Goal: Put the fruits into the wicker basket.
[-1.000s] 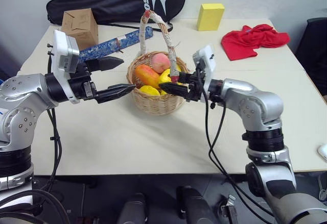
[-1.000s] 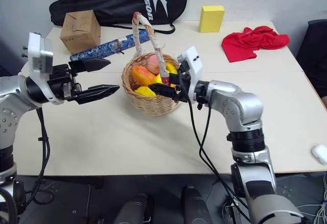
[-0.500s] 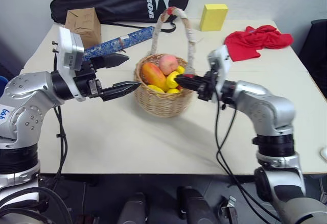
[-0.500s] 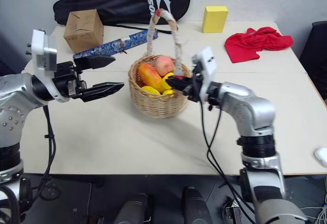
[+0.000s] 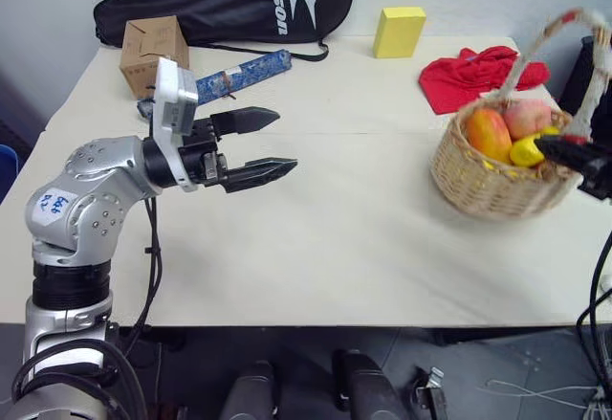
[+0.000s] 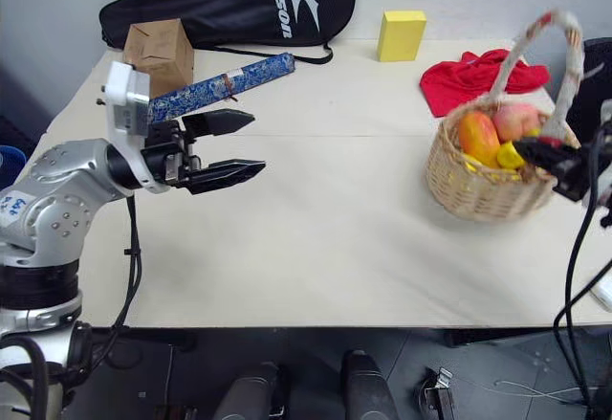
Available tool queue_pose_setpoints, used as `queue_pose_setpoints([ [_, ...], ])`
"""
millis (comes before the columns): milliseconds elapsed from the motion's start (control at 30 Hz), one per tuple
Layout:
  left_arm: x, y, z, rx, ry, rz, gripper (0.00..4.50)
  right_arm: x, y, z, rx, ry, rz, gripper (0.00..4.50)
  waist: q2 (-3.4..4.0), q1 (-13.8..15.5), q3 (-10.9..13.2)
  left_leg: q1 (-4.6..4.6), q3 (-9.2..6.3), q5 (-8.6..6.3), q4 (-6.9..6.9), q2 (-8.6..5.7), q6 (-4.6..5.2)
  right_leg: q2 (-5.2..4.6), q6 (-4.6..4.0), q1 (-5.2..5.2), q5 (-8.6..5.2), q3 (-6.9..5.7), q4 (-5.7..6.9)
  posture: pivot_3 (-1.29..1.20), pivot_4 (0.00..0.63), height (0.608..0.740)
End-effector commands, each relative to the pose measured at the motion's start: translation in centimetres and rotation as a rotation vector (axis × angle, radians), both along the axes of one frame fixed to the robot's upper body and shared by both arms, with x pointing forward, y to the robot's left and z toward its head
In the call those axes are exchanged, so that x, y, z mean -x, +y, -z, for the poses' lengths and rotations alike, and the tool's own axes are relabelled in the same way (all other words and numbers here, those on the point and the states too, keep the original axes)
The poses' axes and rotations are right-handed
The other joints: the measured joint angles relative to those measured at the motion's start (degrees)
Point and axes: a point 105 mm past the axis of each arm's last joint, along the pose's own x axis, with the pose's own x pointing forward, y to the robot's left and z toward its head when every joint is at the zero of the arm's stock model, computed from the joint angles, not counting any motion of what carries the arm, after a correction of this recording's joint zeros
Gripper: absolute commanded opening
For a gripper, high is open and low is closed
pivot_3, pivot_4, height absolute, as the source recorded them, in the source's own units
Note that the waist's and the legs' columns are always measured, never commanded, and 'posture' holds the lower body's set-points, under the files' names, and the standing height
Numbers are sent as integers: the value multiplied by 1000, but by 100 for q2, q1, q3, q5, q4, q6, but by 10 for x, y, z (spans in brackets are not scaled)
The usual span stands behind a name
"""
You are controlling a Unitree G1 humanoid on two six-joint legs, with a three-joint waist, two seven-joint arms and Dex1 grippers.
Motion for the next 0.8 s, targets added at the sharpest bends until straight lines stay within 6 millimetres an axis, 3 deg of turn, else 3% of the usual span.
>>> queue_pose_setpoints([
  [33,3,-8,-10,2,-54,41,4500,3,-10,-1,39,-73,91,236,0,-29,0,8,0,0,0,0,1,1,1,7,0,2,2,0,150,740],
  [67,3,-11,-10,3,-52,50,4500,4,-12,9,37,-55,113,236,-1,-30,0,15,-3,0,0,2,0,2,1,18,0,0,-1,0,150,740],
  [233,3,-14,-10,-1,-44,78,4500,19,-20,31,5,30,177,1835,0,-23,0,24,-12,-3,-1,2,4,-1,3,39,1,5,-16,0,150,740],
  [400,-1,-12,-10,-3,-42,77,4500,41,-36,18,-15,11,213,3574,0,-12,0,24,-20,-4,0,2,6,-3,5,49,3,15,-25,0,150,740],
  [500,-4,-8,-11,-1,-38,72,4500,75,-38,-3,5,14,115,4484,7,54,-1,27,-27,-6,-2,-2,9,0,8,62,4,20,-40,0,150,740],
  [700,-9,1,-10,-8,-30,67,4500,136,-67,-57,100,37,63,4484,1,96,0,39,-6,-22,-8,-2,34,11,26,81,14,14,-76,0,150,740],
  [800,-11,5,-11,-9,-34,59,4500,146,-77,-71,129,30,79,4484,-16,74,6,78,4,-33,-12,3,40,14,28,118,15,6,-92,0,150,740],
])
